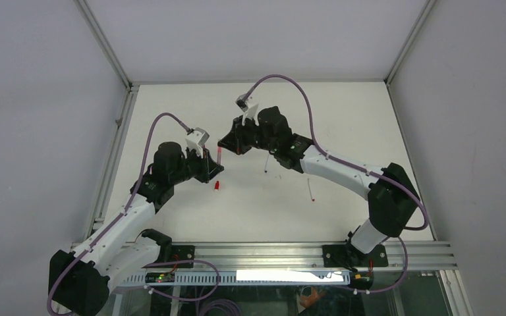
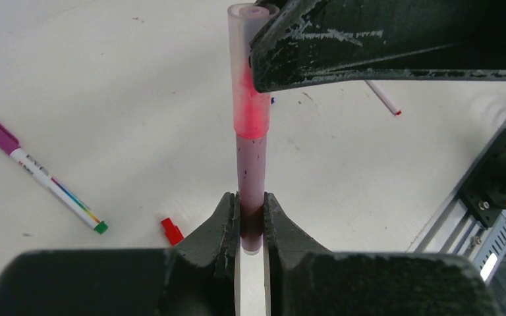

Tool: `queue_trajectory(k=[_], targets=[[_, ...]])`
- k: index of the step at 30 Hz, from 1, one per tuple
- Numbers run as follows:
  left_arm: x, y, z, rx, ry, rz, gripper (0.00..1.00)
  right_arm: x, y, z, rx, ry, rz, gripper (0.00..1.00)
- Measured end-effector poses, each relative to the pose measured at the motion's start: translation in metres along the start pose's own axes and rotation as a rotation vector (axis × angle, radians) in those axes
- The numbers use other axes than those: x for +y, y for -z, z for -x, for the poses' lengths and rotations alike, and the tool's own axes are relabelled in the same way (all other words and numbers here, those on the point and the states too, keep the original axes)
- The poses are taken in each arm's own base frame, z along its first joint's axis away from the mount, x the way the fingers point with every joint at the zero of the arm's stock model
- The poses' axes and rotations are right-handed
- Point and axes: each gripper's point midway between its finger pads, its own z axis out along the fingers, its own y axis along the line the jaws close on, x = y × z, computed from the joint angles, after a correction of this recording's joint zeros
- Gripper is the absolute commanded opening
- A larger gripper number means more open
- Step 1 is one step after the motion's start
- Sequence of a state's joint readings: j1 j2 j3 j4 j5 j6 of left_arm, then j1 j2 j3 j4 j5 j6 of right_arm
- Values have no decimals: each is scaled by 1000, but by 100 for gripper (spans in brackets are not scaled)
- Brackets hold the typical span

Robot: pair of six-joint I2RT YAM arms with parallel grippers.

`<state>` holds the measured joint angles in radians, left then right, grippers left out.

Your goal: Insert the pens into the pen caps

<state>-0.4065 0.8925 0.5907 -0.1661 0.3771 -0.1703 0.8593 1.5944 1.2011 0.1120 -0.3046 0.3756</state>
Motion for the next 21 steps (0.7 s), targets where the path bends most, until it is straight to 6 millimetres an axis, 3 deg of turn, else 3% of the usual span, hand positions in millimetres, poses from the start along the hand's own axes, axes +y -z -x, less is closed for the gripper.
queue_trajectory(k=[9, 21], targets=[[18, 2, -7, 27, -4, 120, 0, -6, -15, -8, 34, -33, -108, 0], [22, 8, -13, 46, -6, 152, 0, -8, -22, -18, 43, -53, -121, 0]])
